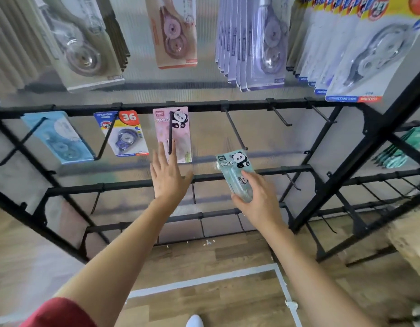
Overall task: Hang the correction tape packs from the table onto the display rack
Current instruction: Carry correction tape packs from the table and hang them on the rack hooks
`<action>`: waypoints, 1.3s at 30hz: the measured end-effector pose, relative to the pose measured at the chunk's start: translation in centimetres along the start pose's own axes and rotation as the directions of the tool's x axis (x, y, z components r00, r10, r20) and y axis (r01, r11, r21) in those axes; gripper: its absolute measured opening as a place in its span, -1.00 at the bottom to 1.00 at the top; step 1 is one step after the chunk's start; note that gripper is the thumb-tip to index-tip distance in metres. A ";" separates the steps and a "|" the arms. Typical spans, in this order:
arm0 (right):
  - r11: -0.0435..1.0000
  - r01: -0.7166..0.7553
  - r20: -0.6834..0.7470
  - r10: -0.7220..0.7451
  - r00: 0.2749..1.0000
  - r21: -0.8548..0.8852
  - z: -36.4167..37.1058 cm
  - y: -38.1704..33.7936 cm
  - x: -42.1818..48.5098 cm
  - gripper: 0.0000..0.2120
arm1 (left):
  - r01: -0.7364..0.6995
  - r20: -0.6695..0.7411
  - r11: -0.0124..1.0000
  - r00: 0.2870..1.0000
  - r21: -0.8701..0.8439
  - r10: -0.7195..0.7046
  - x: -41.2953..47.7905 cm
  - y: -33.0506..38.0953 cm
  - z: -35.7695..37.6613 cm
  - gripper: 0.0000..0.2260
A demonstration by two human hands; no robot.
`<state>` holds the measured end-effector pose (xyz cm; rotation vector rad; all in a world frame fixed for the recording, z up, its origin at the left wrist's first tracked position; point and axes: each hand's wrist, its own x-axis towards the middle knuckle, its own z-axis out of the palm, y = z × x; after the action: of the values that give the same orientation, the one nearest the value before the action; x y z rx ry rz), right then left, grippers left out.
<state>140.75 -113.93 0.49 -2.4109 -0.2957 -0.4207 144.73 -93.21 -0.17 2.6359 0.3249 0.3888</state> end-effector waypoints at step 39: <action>0.994 0.091 -0.195 -0.100 0.976 -0.054 -2.6 -0.8 -2.9 -0.45 | -0.177 -0.131 0.967 0.971 0.181 0.202 -0.2 5.5 -6.9 -0.47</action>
<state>137.27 -115.34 1.76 -2.3814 -0.3173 -0.7125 143.17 -95.32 8.23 2.8200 0.1563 0.6498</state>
